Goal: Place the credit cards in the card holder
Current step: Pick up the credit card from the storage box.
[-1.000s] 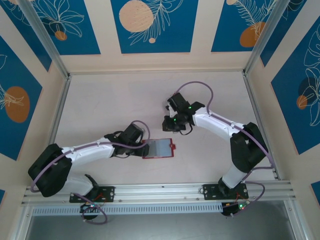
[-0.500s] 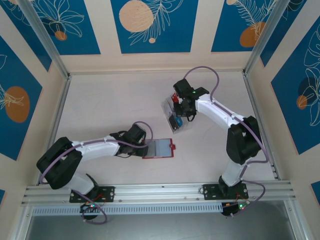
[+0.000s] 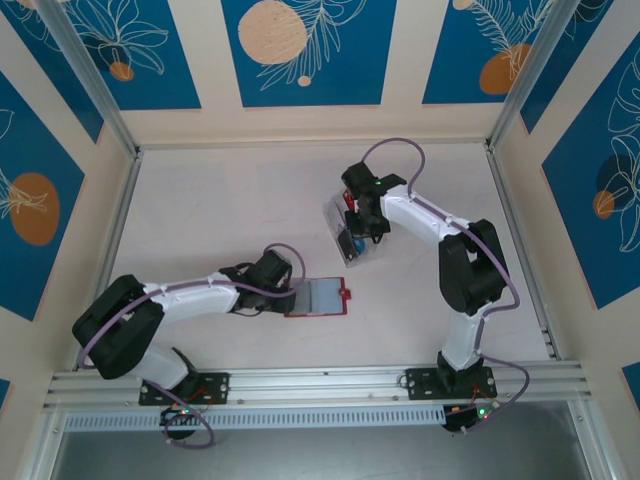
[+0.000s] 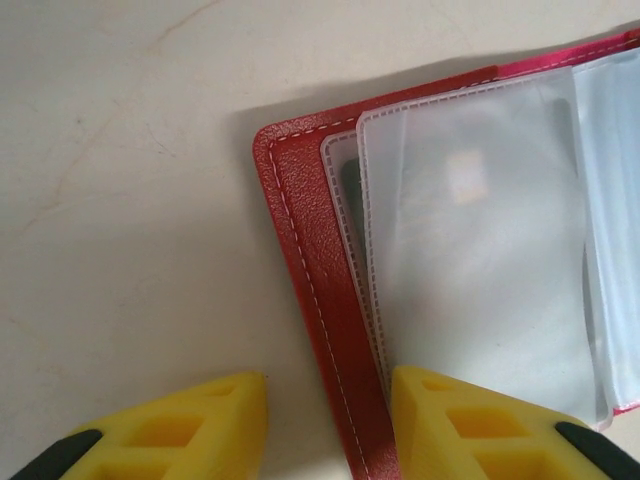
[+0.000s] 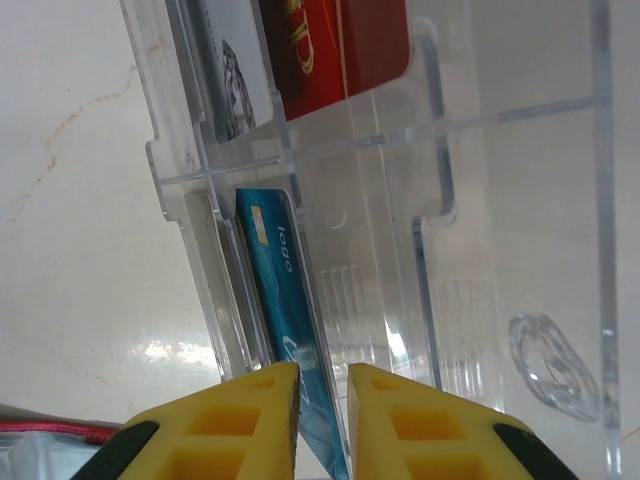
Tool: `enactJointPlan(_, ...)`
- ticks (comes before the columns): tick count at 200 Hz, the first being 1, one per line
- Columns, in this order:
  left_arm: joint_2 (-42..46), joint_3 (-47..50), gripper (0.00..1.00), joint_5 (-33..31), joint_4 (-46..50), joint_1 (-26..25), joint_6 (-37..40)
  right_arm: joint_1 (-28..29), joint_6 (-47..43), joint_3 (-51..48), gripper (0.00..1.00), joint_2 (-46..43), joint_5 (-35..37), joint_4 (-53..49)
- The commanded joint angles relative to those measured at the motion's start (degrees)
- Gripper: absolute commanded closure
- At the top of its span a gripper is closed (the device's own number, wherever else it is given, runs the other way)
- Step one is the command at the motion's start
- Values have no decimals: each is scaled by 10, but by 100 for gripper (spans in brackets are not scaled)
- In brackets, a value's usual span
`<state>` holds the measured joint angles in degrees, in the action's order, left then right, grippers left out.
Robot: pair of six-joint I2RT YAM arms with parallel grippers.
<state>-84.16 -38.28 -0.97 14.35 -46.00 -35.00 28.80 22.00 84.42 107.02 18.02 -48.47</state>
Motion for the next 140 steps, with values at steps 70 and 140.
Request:
enactJointPlan(70,-12,27,63,11,-38,-11,-15,29,-10,42,81,22,14,-26)
enactJointPlan(140,-8,30,64,12,-37,-11,-16,34,-9,54,82,45,22,-38)
